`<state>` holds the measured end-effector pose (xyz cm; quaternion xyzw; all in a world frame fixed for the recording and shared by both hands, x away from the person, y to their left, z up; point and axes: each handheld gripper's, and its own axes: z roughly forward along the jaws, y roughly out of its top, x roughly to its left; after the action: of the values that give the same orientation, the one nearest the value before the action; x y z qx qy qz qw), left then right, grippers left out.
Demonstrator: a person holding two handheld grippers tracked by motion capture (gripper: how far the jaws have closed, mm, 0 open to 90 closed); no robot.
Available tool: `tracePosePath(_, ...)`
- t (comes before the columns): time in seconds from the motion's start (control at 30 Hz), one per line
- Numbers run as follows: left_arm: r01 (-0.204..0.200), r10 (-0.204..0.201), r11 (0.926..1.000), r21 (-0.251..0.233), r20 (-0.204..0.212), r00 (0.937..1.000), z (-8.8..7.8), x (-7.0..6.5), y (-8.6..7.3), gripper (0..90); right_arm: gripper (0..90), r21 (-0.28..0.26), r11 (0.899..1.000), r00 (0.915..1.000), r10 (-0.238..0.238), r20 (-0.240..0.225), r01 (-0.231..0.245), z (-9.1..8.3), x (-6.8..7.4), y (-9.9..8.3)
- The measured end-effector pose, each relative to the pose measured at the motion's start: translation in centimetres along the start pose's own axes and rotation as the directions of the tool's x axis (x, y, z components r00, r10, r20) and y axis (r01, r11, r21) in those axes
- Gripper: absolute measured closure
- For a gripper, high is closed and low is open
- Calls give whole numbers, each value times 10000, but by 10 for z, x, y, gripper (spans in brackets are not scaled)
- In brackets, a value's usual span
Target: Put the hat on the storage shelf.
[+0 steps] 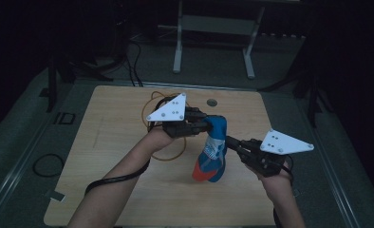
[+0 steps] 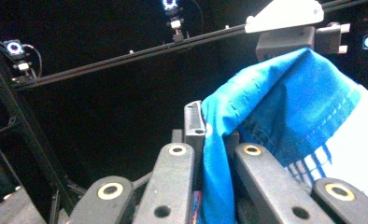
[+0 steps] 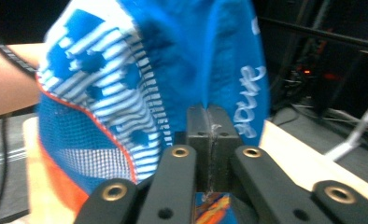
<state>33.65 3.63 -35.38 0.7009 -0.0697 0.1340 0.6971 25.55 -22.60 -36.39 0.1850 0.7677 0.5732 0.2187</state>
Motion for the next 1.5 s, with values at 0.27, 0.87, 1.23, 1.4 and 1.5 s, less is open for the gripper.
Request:
tracePosePath(0.27, 125, -121, 9997, 221, -154, 9998, -6, 1, -5, 887, 900, -47, 9999, 9992, 97, 395, -95, -6, -2, 2)
tracePosePath(0.87, 256, 54, 9656, 2588, -1184, 9930, -12, -6, -3, 520, 900, -587, 9975, 9964, 433, 723, -391, -22, -15, 12)
tracePosePath(1.23, 830, -9, 9371, 3392, -2353, 9719, -36, -10, -1, 323, 900, -810, 9958, 9943, 508, 932, -433, -30, -21, 17)
tracePosePath(1.4, 1420, -306, 9216, 3611, -2974, 9543, -56, -11, -3, 202, 900, -962, 9941, 9929, 599, 1025, -501, -31, -24, 20)
tracePosePath(1.5, 1554, -332, 9207, 3580, -3249, 9452, -68, -14, -5, 148, 900, -1011, 9935, 9921, 636, 1080, -527, -30, -26, 22)
